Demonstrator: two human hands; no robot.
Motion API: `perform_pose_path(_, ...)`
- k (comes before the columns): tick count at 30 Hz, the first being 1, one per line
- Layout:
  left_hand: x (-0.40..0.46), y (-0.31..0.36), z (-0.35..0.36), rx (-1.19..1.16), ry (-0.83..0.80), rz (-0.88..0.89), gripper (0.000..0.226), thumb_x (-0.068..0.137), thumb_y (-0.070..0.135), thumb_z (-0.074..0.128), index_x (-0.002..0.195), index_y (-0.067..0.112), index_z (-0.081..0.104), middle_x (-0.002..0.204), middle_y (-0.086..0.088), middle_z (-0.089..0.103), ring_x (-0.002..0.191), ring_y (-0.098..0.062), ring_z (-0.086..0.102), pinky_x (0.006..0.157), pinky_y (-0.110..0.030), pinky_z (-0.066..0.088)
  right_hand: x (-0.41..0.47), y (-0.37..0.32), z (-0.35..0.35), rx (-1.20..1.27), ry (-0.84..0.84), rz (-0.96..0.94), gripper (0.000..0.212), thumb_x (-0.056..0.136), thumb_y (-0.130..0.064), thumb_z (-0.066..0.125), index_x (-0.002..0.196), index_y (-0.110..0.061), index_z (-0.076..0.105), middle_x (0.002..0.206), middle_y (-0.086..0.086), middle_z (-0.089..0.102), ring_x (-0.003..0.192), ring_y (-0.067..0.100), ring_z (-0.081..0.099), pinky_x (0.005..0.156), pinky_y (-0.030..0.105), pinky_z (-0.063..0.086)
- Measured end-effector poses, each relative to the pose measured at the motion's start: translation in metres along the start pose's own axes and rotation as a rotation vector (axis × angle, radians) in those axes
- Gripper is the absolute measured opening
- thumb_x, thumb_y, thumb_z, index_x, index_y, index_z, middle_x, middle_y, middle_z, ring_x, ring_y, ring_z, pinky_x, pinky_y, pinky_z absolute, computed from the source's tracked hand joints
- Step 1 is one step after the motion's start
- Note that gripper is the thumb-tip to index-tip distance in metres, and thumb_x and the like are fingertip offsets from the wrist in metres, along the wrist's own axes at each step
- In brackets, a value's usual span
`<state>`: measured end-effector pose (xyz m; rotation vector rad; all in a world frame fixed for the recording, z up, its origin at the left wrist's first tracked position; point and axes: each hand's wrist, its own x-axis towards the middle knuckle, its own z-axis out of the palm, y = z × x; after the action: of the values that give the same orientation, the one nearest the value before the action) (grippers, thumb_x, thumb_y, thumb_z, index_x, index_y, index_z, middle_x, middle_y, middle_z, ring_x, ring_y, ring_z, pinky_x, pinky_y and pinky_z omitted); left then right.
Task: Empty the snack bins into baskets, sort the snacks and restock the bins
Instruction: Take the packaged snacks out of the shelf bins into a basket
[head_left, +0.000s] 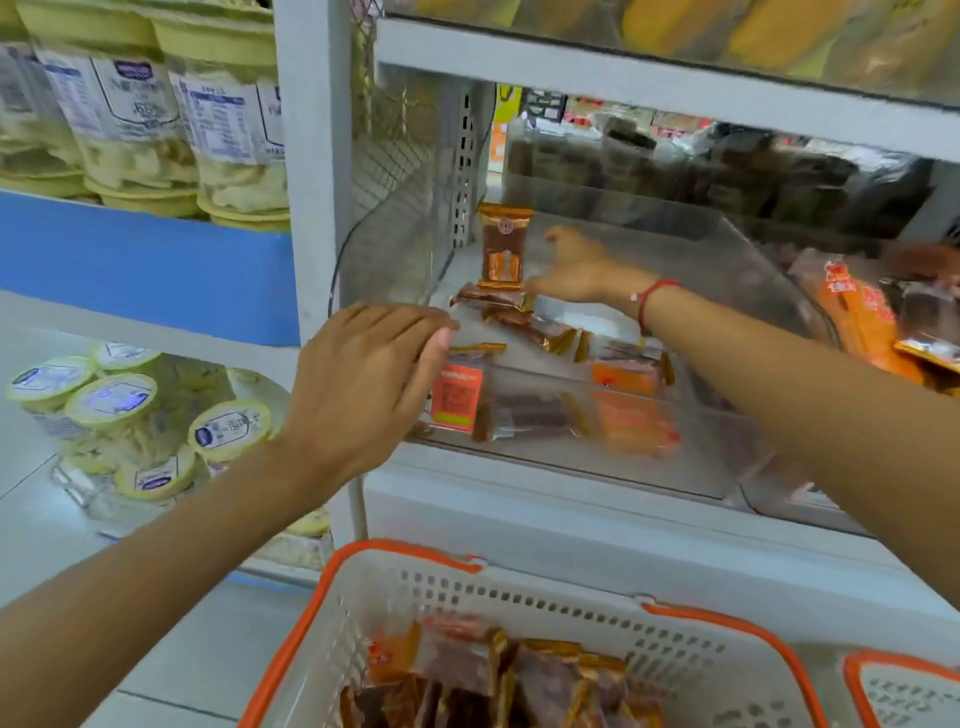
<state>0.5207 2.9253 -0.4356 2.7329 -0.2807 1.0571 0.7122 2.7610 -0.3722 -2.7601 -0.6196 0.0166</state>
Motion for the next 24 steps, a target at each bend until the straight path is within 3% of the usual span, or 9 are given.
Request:
perform_pose_path(8, -0.001, 0.003, 0.009, 0.008, 0.103, -0.017, 0.048, 0.103, 0.029, 0.027, 0.100, 0.016, 0.072, 0.102, 0.002, 0.070, 0.088, -0.022, 0.063, 0.082, -0.035, 0.042, 0.074, 0.002, 0.030, 0.338, 0.184, 0.134, 0.035, 0.085, -0.042, 0.070, 0.103, -0.012, 0.065, 0.097, 0.003, 0.064, 0.086, 0.017, 0.061, 0.061, 0.018, 0.044)
perform_pose_path(13, 0.000, 0.002, 0.013, 0.050, 0.141, -0.003, 0.049, 0.103, 0.029, 0.025, 0.095, 0.017, 0.072, 0.096, 0.004, 0.069, 0.079, -0.020, 0.061, 0.077, -0.033, 0.040, 0.023, -0.025, -0.003, 0.428, -0.060, 0.050, 0.038, 0.099, -0.038, 0.049, 0.121, -0.010, 0.060, 0.110, 0.000, 0.059, 0.115, 0.021, 0.052, 0.102, 0.032, 0.040)
perform_pose_path(16, -0.001, 0.003, 0.013, 0.061, 0.140, -0.006, 0.048, 0.103, 0.028, 0.026, 0.095, 0.017, 0.071, 0.096, 0.004, 0.068, 0.078, -0.021, 0.061, 0.076, -0.034, 0.041, -0.022, -0.032, -0.033, 0.154, -0.225, -0.001, 0.045, 0.105, -0.011, 0.030, 0.134, 0.024, 0.025, 0.137, 0.035, 0.037, 0.135, 0.043, 0.029, 0.106, 0.033, 0.021)
perform_pose_path(18, -0.001, 0.003, 0.012, 0.066, 0.129, -0.009, 0.046, 0.103, 0.028, 0.027, 0.095, 0.017, 0.070, 0.094, 0.004, 0.067, 0.076, -0.022, 0.060, 0.075, -0.035, 0.041, -0.052, -0.034, -0.038, 0.150, -0.397, -0.001, 0.090, 0.097, -0.053, 0.040, 0.130, 0.029, 0.025, 0.147, 0.028, 0.036, 0.132, 0.046, 0.031, 0.102, 0.032, 0.022)
perform_pose_path(19, -0.001, 0.003, 0.012, 0.071, 0.125, -0.011, 0.045, 0.103, 0.028, 0.027, 0.094, 0.017, 0.070, 0.094, 0.003, 0.067, 0.076, -0.022, 0.060, 0.075, -0.035, 0.041, -0.062, -0.043, -0.038, 0.136, -0.447, 0.060, 0.165, 0.021, -0.104, 0.040, 0.127, 0.021, 0.042, 0.144, 0.010, 0.048, 0.130, 0.040, 0.036, 0.105, 0.035, 0.026)
perform_pose_path(20, -0.001, 0.003, 0.012, 0.076, 0.124, -0.012, 0.045, 0.103, 0.028, 0.027, 0.094, 0.016, 0.070, 0.093, 0.003, 0.067, 0.075, -0.022, 0.060, 0.075, -0.035, 0.041, -0.028, -0.030, -0.022, 0.098, -0.497, 0.126, 0.104, 0.066, -0.078, 0.061, 0.124, 0.008, 0.051, 0.139, -0.002, 0.054, 0.132, 0.037, 0.038, 0.109, 0.038, 0.029)
perform_pose_path(21, -0.001, 0.003, 0.012, 0.079, 0.124, -0.012, 0.045, 0.103, 0.028, 0.027, 0.094, 0.016, 0.069, 0.093, 0.003, 0.067, 0.076, -0.022, 0.060, 0.076, -0.035, 0.041, -0.023, -0.026, -0.012, 0.090, -0.422, 0.164, 0.046, 0.086, -0.003, 0.065, 0.128, 0.001, 0.047, 0.140, 0.000, 0.053, 0.133, 0.033, 0.039, 0.109, 0.039, 0.033)
perform_pose_path(22, -0.001, 0.004, 0.012, 0.080, 0.124, -0.012, 0.046, 0.103, 0.028, 0.026, 0.094, 0.016, 0.069, 0.093, 0.003, 0.067, 0.076, -0.022, 0.060, 0.076, -0.034, 0.041, -0.004, -0.014, -0.003, 0.076, -0.436, 0.179, 0.063, 0.086, -0.038, 0.068, 0.132, -0.003, 0.044, 0.142, 0.004, 0.050, 0.128, 0.028, 0.044, 0.105, 0.037, 0.040)
perform_pose_path(24, -0.001, 0.004, 0.012, 0.090, 0.122, -0.011, 0.049, 0.104, 0.029, 0.023, 0.096, 0.016, 0.069, 0.094, 0.002, 0.067, 0.077, -0.022, 0.060, 0.078, -0.034, 0.040, 0.010, -0.006, 0.003, 0.125, -0.498, 0.192, 0.062, 0.081, -0.033, 0.076, 0.130, -0.010, 0.046, 0.130, 0.001, 0.050, 0.114, 0.020, 0.048, 0.092, 0.033, 0.048)
